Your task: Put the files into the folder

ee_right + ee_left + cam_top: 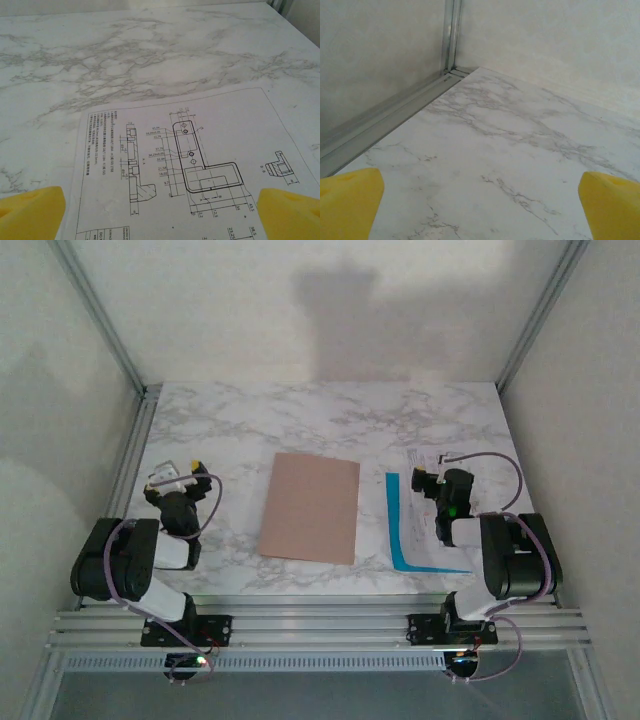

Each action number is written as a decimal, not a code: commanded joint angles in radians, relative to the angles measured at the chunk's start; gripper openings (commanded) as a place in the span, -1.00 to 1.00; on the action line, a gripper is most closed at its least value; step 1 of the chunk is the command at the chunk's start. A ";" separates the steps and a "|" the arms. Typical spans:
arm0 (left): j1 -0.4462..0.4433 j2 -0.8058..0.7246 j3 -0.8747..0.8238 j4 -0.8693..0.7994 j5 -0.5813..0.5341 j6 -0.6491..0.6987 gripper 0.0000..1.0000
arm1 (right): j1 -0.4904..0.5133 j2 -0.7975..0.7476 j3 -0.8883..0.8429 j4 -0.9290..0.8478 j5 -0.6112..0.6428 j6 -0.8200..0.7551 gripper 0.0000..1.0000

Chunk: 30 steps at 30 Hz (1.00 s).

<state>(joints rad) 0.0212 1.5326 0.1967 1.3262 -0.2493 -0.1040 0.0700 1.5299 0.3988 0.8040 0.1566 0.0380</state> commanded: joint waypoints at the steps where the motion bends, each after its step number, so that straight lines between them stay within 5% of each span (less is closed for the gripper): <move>1: -0.003 0.004 0.001 0.017 0.013 0.010 0.99 | 0.007 0.004 -0.014 0.033 0.018 0.005 0.98; 21: -0.007 -0.002 0.000 0.021 -0.010 0.012 0.99 | 0.006 -0.008 -0.014 0.020 0.016 0.008 0.98; 25: -0.093 -0.140 0.079 -0.211 -0.143 0.076 0.99 | 0.009 -0.186 0.182 -0.422 0.110 0.064 0.98; 30: -0.179 -0.358 0.259 -0.397 -0.274 -0.007 0.99 | 0.040 -0.440 0.384 -0.640 0.222 0.157 0.98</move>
<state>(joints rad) -0.1257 1.2732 0.3214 1.0740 -0.3985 -0.0677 0.0925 1.2007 0.6460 0.3542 0.2691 0.1047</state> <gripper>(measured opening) 0.995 0.990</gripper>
